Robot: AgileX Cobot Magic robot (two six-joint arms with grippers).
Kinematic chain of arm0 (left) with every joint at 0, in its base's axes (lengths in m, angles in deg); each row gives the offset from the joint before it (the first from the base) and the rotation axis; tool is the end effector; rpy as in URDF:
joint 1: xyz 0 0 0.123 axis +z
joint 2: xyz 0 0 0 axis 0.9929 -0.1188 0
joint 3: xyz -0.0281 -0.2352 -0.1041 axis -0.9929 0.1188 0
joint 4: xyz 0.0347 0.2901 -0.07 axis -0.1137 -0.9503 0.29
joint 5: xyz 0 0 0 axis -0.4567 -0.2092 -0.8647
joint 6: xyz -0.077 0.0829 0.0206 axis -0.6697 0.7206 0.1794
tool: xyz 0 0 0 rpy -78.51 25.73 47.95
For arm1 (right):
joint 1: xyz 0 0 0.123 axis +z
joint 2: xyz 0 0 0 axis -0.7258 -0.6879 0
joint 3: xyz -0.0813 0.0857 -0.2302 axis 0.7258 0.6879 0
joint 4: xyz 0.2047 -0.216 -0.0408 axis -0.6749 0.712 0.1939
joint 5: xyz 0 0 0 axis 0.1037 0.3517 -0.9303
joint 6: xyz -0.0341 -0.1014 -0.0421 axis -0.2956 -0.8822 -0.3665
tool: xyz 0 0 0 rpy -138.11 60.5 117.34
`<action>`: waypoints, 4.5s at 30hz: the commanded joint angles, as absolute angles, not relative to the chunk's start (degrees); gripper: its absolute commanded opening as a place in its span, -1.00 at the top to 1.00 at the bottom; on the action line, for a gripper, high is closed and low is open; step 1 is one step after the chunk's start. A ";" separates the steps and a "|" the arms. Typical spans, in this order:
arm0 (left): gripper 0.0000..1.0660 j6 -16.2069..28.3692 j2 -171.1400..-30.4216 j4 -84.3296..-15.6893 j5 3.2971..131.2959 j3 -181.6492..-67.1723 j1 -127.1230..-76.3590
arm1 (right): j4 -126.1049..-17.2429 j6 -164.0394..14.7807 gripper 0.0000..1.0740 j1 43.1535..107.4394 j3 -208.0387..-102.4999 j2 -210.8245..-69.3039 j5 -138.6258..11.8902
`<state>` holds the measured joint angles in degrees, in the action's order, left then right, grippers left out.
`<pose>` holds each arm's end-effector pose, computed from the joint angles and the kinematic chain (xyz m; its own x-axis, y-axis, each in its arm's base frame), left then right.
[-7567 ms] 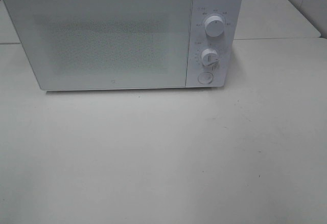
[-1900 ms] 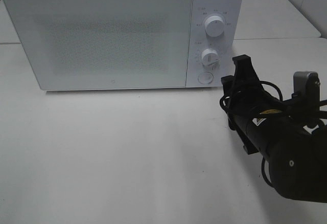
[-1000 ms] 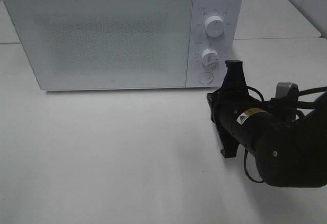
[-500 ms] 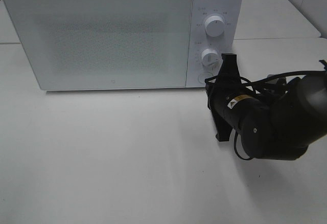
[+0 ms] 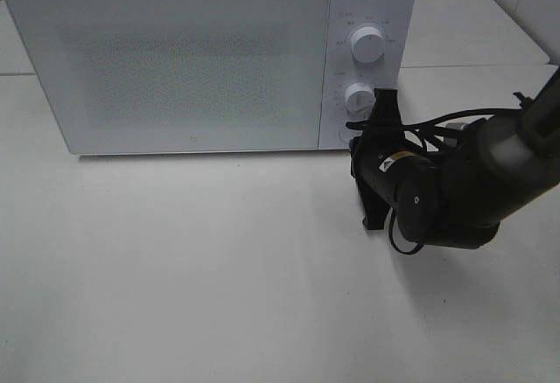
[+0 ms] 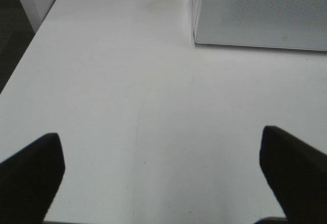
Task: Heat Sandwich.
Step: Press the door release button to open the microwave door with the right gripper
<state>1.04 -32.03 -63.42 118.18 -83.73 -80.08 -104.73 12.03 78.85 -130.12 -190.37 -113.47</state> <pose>0.0823 0.0023 0.2938 -0.4542 -0.0564 -0.8891 -0.0520 0.9980 -0.0367 0.3354 0.1522 0.0092 -0.0573 0.9973 0.0465 0.3528 -0.0233 0.9354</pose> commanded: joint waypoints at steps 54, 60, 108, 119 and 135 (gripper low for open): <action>-0.81 1.10 -31.74 -63.36 117.66 -83.73 -79.97 | -110.98 4.98 1.00 74.78 -144.73 -194.95 -123.61; -0.81 1.10 -31.74 -63.36 117.66 -83.73 -79.97 | -111.55 1.26 1.00 74.67 -147.88 -195.41 -123.61; -0.81 1.10 -31.74 -63.47 117.66 -83.73 -79.97 | -118.31 -9.11 1.00 78.91 -138.94 -188.65 -104.08; -0.81 1.10 -31.74 -63.47 117.66 -83.73 -79.97 | -116.42 -16.56 1.00 78.91 -130.46 -178.80 -94.05; -0.81 1.10 -31.74 -63.47 117.66 -83.73 -79.97 | -108.92 -46.93 1.00 78.73 -128.63 -163.56 -67.64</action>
